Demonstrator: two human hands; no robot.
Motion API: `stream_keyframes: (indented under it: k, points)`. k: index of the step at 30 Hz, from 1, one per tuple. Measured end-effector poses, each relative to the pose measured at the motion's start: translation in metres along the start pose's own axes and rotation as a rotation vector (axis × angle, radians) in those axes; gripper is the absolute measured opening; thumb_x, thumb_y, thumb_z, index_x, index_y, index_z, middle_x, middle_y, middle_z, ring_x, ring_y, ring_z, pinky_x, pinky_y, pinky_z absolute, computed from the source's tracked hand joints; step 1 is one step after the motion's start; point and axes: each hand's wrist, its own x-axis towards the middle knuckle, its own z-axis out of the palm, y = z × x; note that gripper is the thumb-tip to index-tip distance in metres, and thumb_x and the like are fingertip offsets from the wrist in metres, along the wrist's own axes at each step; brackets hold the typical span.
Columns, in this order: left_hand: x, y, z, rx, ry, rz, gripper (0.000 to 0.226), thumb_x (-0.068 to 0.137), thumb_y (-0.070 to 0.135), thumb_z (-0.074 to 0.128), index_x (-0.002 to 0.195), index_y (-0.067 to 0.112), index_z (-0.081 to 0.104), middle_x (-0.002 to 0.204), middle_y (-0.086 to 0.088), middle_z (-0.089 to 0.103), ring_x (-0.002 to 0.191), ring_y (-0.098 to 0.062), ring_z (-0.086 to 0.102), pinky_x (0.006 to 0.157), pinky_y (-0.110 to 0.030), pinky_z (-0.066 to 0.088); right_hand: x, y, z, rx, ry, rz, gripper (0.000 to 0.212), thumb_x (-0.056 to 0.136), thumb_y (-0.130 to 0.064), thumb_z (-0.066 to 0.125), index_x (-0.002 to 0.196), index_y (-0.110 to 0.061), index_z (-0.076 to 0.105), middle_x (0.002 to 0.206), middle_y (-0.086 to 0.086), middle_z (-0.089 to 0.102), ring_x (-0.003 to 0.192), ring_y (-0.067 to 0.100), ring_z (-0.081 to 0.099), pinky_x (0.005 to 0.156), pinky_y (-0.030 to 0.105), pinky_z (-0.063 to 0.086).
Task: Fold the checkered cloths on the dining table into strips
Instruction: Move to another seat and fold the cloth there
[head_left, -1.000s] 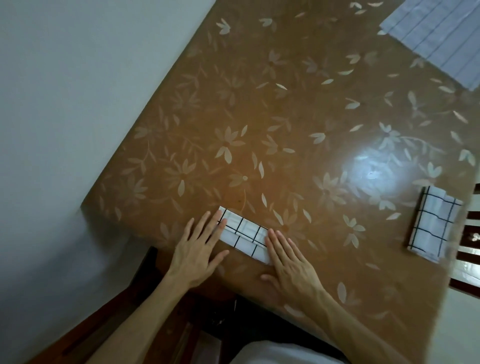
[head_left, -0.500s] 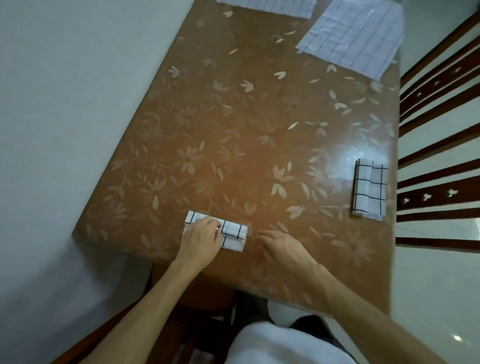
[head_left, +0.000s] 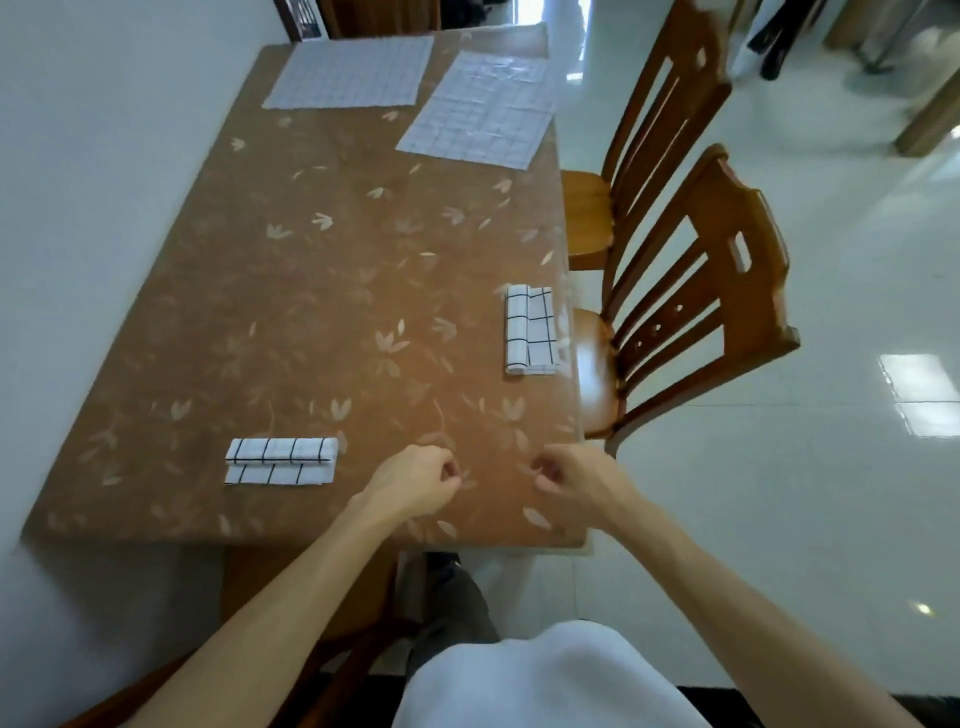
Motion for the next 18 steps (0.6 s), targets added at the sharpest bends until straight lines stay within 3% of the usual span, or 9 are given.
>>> stream_keyframes:
  k: [2, 4, 7, 10, 18]
  points:
    - [0.002, 0.04, -0.003, 0.02, -0.018, 0.057, 0.025, 0.1, 0.036, 0.053, 0.117, 0.024, 0.066, 0.115, 0.004, 0.069, 0.093, -0.013, 0.064, 0.072, -0.026, 0.053, -0.023, 0.023, -0.022, 0.037, 0.044, 0.051, 0.027, 0.09, -0.026, 0.055, 0.11, -0.017, 0.071, 0.099, -0.002, 0.075, 0.087, 0.018, 0.069, 0.08, 0.034, 0.058]
    - [0.006, 0.077, -0.008, 0.016, -0.003, 0.112, 0.025, 0.098, 0.036, 0.053, 0.116, 0.025, 0.067, 0.119, 0.003, 0.07, 0.103, -0.016, 0.065, 0.087, -0.035, 0.056, -0.043, 0.043, -0.047, 0.08, 0.055, 0.107, 0.026, 0.094, -0.026, 0.056, 0.114, -0.016, 0.068, 0.102, 0.0, 0.074, 0.085, 0.015, 0.067, 0.076, 0.026, 0.055]
    - [0.016, 0.133, -0.016, 0.025, -0.007, 0.198, 0.024, 0.098, 0.035, 0.055, 0.116, 0.027, 0.068, 0.132, -0.001, 0.067, 0.12, -0.019, 0.06, 0.106, -0.045, 0.047, -0.064, 0.075, -0.088, 0.1, 0.085, 0.182, 0.019, 0.094, -0.027, 0.057, 0.106, -0.018, 0.068, 0.1, 0.0, 0.072, 0.086, 0.014, 0.066, 0.07, 0.019, 0.05]
    - [0.033, 0.181, -0.025, 0.017, -0.017, 0.272, 0.028, 0.099, 0.037, 0.055, 0.121, 0.024, 0.067, 0.123, 0.002, 0.069, 0.105, -0.013, 0.064, 0.097, -0.038, 0.056, -0.076, 0.107, -0.126, 0.099, 0.135, 0.254, 0.021, 0.091, -0.028, 0.058, 0.105, -0.018, 0.07, 0.099, 0.0, 0.073, 0.089, 0.015, 0.068, 0.08, 0.028, 0.057]
    - [0.115, 0.261, -0.034, -0.062, -0.023, 0.248, 0.031, 0.1, 0.036, 0.057, 0.127, 0.022, 0.064, 0.127, 0.0, 0.064, 0.109, -0.013, 0.059, 0.089, -0.027, 0.055, -0.056, 0.189, -0.205, 0.105, 0.197, 0.306, 0.026, 0.097, -0.028, 0.058, 0.12, -0.019, 0.066, 0.108, -0.001, 0.07, 0.094, 0.014, 0.066, 0.083, 0.026, 0.055]
